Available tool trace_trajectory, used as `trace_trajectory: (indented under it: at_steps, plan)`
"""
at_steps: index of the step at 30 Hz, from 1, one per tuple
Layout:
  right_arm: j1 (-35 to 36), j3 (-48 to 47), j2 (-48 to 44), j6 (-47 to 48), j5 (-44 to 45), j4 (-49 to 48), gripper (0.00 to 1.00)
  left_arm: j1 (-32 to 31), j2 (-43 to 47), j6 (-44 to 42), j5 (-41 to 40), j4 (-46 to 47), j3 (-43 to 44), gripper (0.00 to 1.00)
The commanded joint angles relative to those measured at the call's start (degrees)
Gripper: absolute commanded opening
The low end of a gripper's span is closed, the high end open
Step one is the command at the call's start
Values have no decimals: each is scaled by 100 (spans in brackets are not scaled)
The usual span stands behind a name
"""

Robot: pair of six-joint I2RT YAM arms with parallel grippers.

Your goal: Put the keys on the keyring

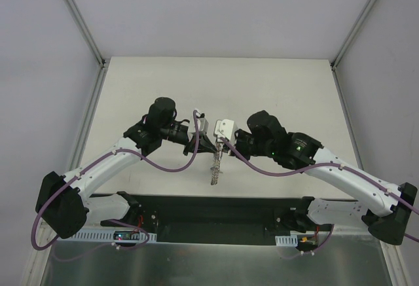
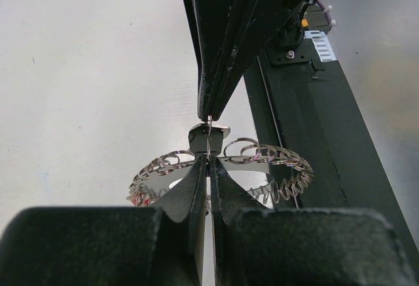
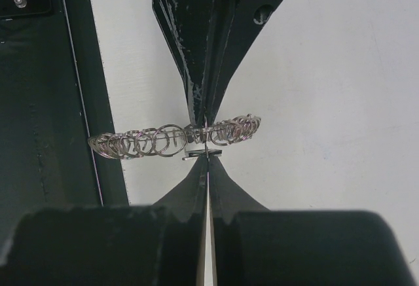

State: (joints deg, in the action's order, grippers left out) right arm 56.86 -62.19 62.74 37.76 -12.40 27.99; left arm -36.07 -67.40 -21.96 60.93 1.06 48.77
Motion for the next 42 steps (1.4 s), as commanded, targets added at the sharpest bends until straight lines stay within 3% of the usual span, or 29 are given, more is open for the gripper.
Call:
trace_trajectory:
  at_steps: [1, 27, 42]
  plan:
    - [-35, -205, -34, -84, -8, -259, 1, -66, 113, -169, 165, 290, 0, 0]
    - [-96, -267, 54, -155, -307, -197, 1, -75, 122, -186, 165, 290, 0, 0]
    - [-281, -285, 28, -242, -692, -171, 1, -93, 394, -617, -309, 290, -228, 0]
